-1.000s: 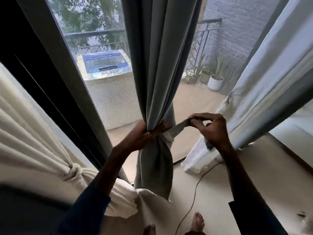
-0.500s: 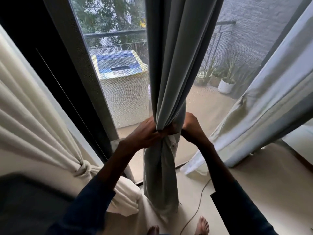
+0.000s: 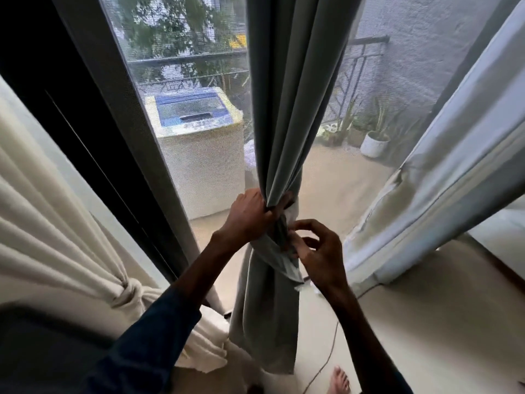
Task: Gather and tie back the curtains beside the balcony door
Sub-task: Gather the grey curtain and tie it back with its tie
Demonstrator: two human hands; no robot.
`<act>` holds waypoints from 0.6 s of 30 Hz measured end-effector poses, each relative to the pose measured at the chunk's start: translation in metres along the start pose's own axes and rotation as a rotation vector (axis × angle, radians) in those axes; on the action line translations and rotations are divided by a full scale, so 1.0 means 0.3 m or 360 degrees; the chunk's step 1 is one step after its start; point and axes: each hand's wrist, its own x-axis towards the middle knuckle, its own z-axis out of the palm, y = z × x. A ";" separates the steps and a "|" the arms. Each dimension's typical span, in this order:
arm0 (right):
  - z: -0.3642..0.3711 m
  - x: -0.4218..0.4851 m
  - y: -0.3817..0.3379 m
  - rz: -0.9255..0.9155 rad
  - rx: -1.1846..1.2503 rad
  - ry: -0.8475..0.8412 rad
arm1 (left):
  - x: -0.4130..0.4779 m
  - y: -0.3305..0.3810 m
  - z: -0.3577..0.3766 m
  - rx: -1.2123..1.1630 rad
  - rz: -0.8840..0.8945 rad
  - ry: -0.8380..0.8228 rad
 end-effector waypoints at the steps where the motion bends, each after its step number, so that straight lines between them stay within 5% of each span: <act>1: -0.005 -0.007 -0.009 0.0046 0.0038 -0.0019 | 0.004 0.001 0.007 -0.0013 -0.0007 0.0019; 5: -0.019 -0.018 -0.020 0.0062 -0.0144 -0.0056 | 0.007 0.022 0.021 -0.0075 -0.0039 0.0100; 11: 0.040 -0.047 0.007 -0.0010 -0.0364 -0.0491 | -0.001 0.048 0.036 -0.0054 0.0005 0.0121; 18: -0.132 0.075 0.031 -0.0202 -0.0518 -0.0454 | 0.005 -0.036 -0.033 -0.0117 -0.0118 0.0109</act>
